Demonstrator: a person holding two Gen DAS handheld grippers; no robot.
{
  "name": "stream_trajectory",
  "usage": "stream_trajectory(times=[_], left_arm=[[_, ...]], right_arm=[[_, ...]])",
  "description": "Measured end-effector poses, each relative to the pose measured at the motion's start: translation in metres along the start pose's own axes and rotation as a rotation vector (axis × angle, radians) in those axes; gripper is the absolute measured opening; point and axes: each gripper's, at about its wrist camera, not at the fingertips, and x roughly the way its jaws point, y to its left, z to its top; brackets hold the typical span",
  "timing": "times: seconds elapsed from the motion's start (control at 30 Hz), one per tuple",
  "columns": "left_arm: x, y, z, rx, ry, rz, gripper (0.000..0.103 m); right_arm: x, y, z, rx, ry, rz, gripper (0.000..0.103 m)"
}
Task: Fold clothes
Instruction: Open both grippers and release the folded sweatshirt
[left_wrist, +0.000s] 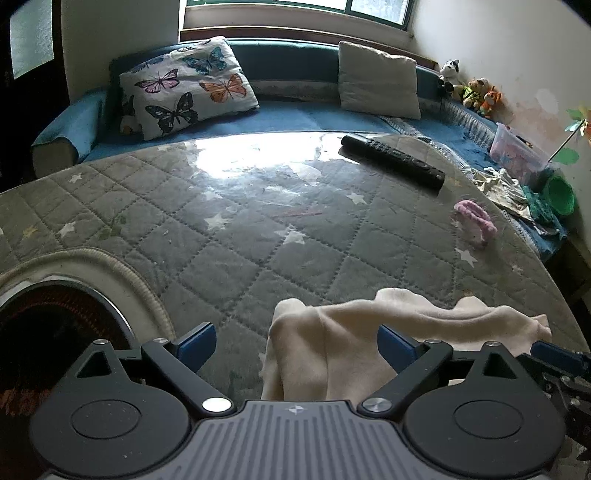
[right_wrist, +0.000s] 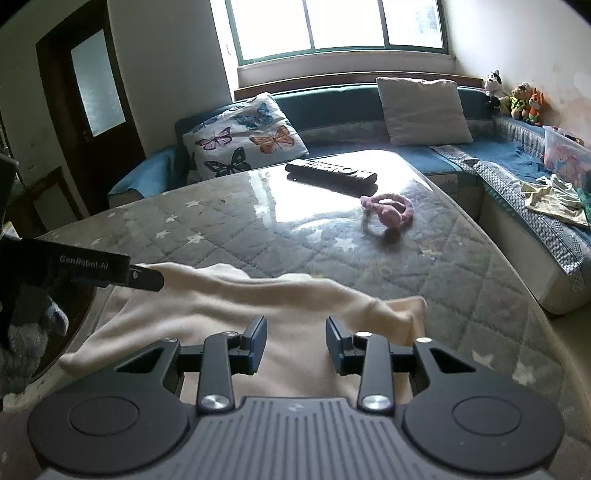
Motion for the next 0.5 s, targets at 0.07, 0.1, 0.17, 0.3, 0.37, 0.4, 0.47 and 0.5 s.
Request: stream_trajectory(times=[0.07, 0.1, 0.17, 0.3, 0.37, 0.4, 0.47, 0.5], left_arm=[[0.005, 0.0, 0.001, -0.001, 0.006, 0.007, 0.096], [0.008, 0.001, 0.001, 0.0, 0.012, 0.01, 0.096], [0.013, 0.0, 0.001, 0.002, 0.021, 0.014, 0.096], [0.02, 0.0, 0.0, 0.007, 0.033, 0.019, 0.098], [0.022, -0.001, -0.001, 0.013, 0.033, 0.02, 0.1], [0.022, -0.002, -0.001, 0.016, 0.033, 0.022, 0.1], [0.022, -0.002, -0.001, 0.02, 0.033, 0.024, 0.101], [0.022, -0.002, -0.001, 0.018, 0.034, 0.024, 0.101]], right_arm=[[0.007, -0.002, 0.003, 0.003, 0.005, -0.006, 0.035], [0.01, -0.003, 0.004, 0.007, 0.008, -0.009, 0.035], [0.016, -0.005, 0.005, 0.014, 0.013, -0.013, 0.035], [0.025, -0.006, 0.005, 0.015, 0.022, -0.019, 0.036], [0.027, -0.006, 0.005, 0.012, 0.023, -0.02, 0.037], [0.028, -0.006, 0.005, 0.009, 0.023, -0.021, 0.038], [0.028, -0.005, 0.005, 0.004, 0.022, -0.022, 0.039], [0.028, -0.005, 0.006, 0.003, 0.021, -0.022, 0.039]])
